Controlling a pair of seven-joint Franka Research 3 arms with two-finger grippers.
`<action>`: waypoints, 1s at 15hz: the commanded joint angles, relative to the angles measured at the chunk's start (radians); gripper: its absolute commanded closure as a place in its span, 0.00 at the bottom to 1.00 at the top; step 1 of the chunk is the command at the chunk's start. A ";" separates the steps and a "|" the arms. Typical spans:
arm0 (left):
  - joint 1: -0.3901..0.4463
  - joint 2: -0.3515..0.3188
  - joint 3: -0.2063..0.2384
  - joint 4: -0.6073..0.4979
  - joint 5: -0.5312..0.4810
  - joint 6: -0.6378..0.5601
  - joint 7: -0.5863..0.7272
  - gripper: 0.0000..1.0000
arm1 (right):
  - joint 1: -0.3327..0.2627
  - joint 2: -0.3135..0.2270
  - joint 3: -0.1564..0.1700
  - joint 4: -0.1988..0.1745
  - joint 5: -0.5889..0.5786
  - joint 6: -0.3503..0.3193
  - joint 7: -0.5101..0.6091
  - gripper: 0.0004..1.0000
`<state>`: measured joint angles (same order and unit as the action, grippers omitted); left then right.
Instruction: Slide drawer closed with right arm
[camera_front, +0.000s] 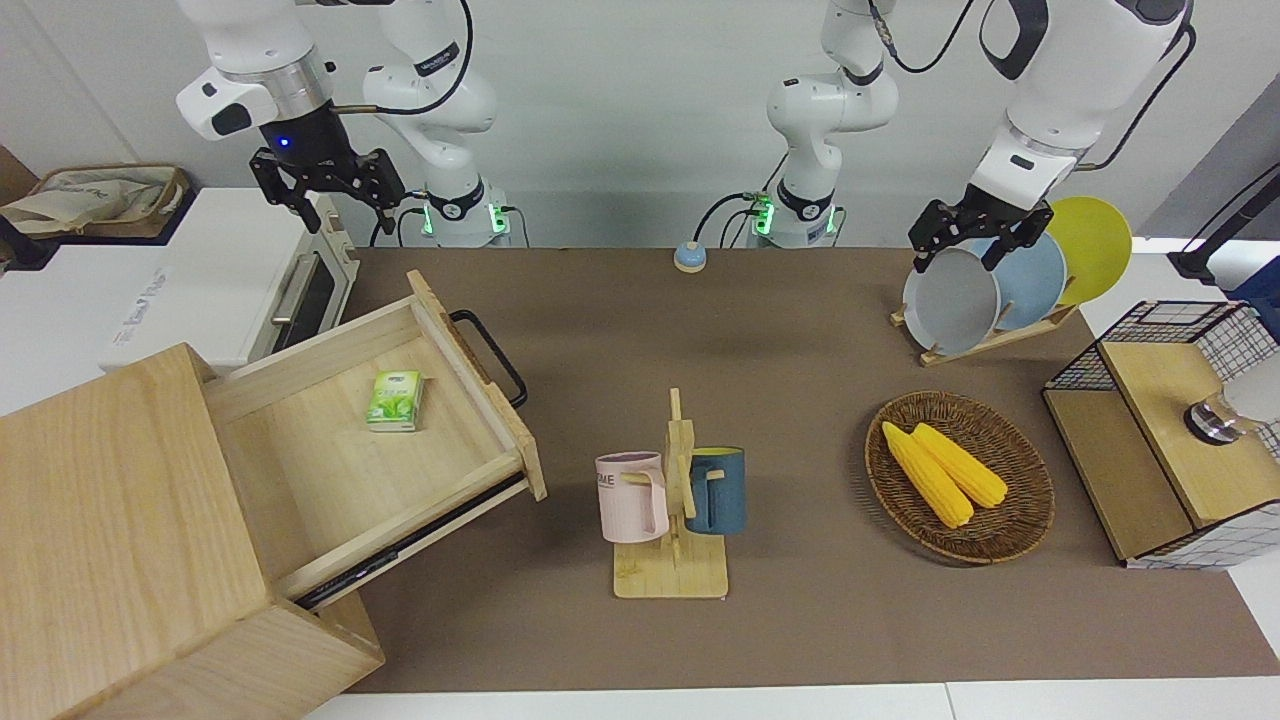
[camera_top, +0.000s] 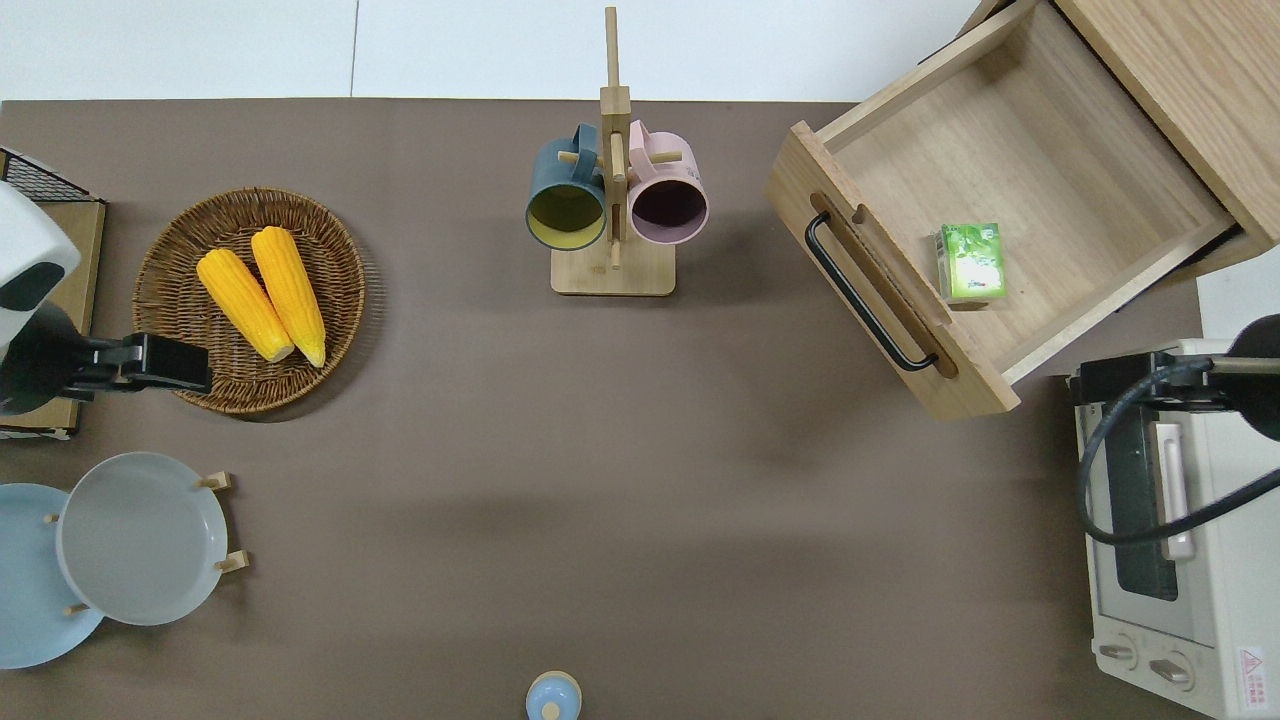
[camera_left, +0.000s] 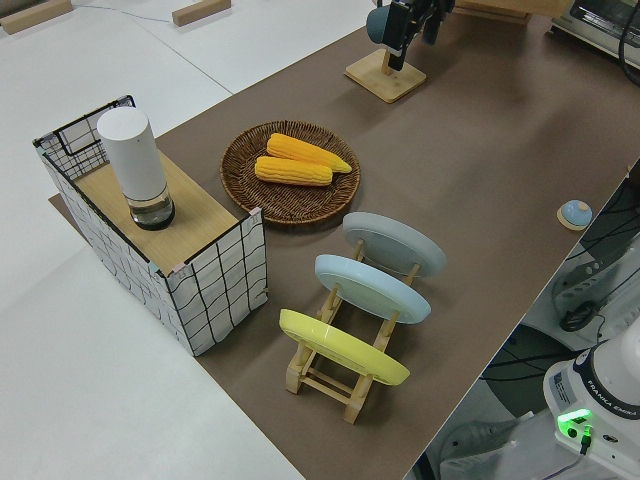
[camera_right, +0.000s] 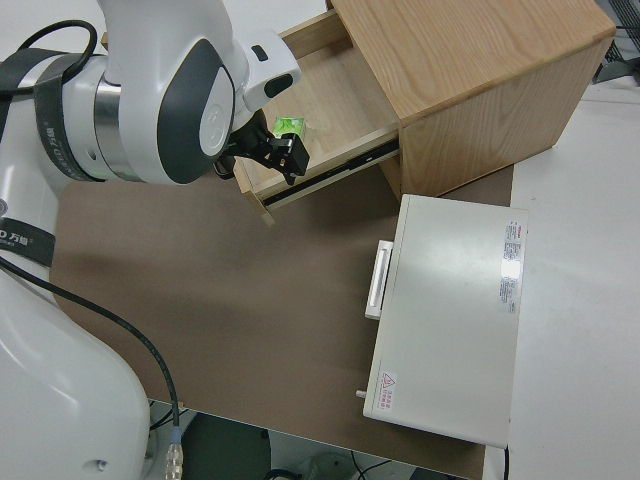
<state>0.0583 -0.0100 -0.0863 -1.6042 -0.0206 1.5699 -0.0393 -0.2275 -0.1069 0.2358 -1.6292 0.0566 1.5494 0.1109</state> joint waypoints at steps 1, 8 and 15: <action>-0.006 -0.010 0.005 -0.005 0.011 -0.013 0.007 0.00 | -0.004 0.010 0.007 0.026 0.002 0.001 -0.010 0.02; -0.005 -0.010 0.005 -0.005 0.011 -0.011 0.007 0.00 | -0.004 0.010 0.017 0.026 0.009 -0.005 -0.005 0.05; -0.005 -0.010 0.005 -0.005 0.011 -0.013 0.007 0.00 | -0.001 0.009 0.031 0.026 0.003 -0.006 0.084 0.68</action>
<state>0.0583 -0.0100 -0.0863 -1.6042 -0.0206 1.5699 -0.0393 -0.2273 -0.1068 0.2557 -1.6193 0.0567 1.5494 0.1468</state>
